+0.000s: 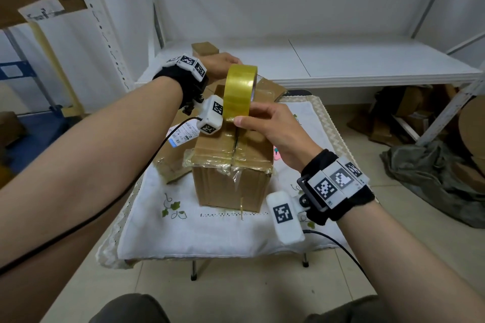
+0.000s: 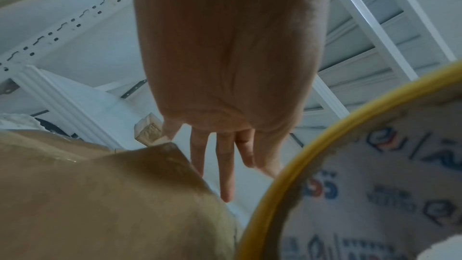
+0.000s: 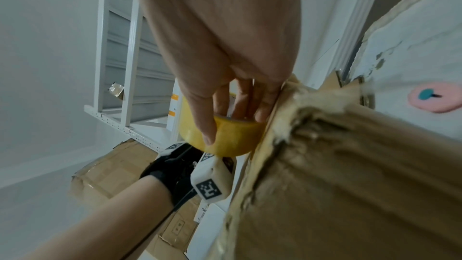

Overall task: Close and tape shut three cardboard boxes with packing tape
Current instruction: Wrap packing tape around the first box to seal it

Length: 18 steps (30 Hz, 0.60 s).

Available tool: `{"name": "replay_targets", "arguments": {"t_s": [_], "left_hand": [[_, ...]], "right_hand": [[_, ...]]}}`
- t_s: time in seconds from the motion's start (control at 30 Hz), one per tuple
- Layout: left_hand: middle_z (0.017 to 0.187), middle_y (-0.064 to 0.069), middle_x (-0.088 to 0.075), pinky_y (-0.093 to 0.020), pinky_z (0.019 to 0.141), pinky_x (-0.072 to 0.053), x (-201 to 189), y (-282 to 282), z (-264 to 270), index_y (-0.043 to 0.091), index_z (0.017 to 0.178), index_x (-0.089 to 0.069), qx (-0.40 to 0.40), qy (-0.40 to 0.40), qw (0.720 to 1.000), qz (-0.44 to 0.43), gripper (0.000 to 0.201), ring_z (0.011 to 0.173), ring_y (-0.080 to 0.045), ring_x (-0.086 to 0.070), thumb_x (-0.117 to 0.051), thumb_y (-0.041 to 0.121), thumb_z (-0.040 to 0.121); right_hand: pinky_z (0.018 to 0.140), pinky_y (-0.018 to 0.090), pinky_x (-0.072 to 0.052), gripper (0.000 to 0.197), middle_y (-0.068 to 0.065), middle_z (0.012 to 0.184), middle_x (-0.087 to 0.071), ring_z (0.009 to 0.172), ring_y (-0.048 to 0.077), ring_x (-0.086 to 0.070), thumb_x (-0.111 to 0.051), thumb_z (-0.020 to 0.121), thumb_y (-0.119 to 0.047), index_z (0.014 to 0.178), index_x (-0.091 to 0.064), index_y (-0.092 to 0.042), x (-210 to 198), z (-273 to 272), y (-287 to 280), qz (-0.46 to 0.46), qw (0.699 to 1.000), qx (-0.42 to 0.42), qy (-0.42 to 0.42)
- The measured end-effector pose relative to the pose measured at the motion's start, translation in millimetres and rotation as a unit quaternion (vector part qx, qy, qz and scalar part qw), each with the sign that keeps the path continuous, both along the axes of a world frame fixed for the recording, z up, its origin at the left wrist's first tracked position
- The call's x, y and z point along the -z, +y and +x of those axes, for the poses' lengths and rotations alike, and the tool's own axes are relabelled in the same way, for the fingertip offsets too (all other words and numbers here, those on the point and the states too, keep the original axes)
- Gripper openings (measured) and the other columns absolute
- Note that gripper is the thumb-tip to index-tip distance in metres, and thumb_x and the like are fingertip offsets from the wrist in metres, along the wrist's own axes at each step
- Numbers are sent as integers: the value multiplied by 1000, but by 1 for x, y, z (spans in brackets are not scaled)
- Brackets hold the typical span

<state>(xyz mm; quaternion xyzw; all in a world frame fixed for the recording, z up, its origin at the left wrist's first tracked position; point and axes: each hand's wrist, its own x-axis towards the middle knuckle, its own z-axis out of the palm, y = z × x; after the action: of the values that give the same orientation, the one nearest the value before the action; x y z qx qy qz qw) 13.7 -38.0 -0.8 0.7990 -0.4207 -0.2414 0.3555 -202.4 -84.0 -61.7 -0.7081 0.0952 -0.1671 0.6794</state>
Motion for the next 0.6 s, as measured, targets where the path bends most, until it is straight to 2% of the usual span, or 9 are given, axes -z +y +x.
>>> {"name": "replay_targets", "arguments": {"t_s": [0.07,0.1,0.17,0.23,0.27,0.33,0.4,0.53,0.6], "left_hand": [[66,7,-59,-17,59,-41,3,1,-1,16,80,-59,-12,8,1000,-3,23,62,-4,-53,-52,8,101],[66,8,-61,-17,58,-42,6,2,-1,16,82,-61,-22,16,1000,-10,22,63,-5,-53,-53,8,101],[67,11,-65,-14,55,-45,13,4,0,11,96,-68,-39,39,998,-42,18,66,-4,-58,-51,7,101],[69,11,-70,-11,53,-45,20,7,1,3,113,-65,-48,70,993,-77,19,64,-2,-64,-51,5,101],[78,6,-74,-12,59,-48,24,9,2,3,117,-64,-50,89,991,-90,20,71,-4,-67,-52,6,101],[102,-9,-73,-20,71,-52,33,11,3,-1,122,-66,-59,127,982,-123,27,88,-15,-67,-58,10,99],[100,-13,-69,-23,71,-53,39,14,-1,-6,120,-63,-88,158,969,-168,28,86,-17,-66,-60,10,97],[101,-21,-61,-35,84,-49,42,16,-11,-10,121,-61,-123,193,947,-227,35,92,-29,-56,-64,12,94],[93,-12,-69,-37,88,-50,39,16,-13,-1,109,-69,-152,193,940,-238,24,89,-25,-62,-63,17,94]], "right_hand": [[100,35,-55,22,6,118,-73,111,17,-67,-83,81,-27,102,-78,-28,7,3,0,-52,998,36,-3],[108,42,-48,24,4,129,-63,125,20,-57,-85,77,-38,99,-76,-36,12,5,-2,-97,993,70,3],[116,49,-36,24,-5,147,-37,142,20,-34,-85,72,-48,92,-71,-48,15,4,-3,-144,983,113,21],[117,50,-36,25,-10,158,-20,148,20,-29,-86,65,-53,86,-72,-56,18,1,-2,-104,989,106,17],[115,48,-40,31,-9,160,-19,148,19,-33,-86,61,-55,89,-73,-55,19,-1,-1,-76,992,96,16],[107,41,-50,48,4,156,-37,136,17,-52,-85,57,-57,102,-76,-42,25,-1,0,-27,997,73,12],[101,39,-55,55,9,140,-57,120,17,-65,-85,58,-56,109,-76,-34,30,0,3,3,997,74,7],[102,45,-54,60,7,133,-63,119,21,-65,-84,64,-60,117,-71,-33,32,2,6,17,995,93,8],[103,47,-53,52,6,131,-65,120,24,-65,-80,73,-59,117,-70,-34,31,1,3,4,996,90,8]]}}
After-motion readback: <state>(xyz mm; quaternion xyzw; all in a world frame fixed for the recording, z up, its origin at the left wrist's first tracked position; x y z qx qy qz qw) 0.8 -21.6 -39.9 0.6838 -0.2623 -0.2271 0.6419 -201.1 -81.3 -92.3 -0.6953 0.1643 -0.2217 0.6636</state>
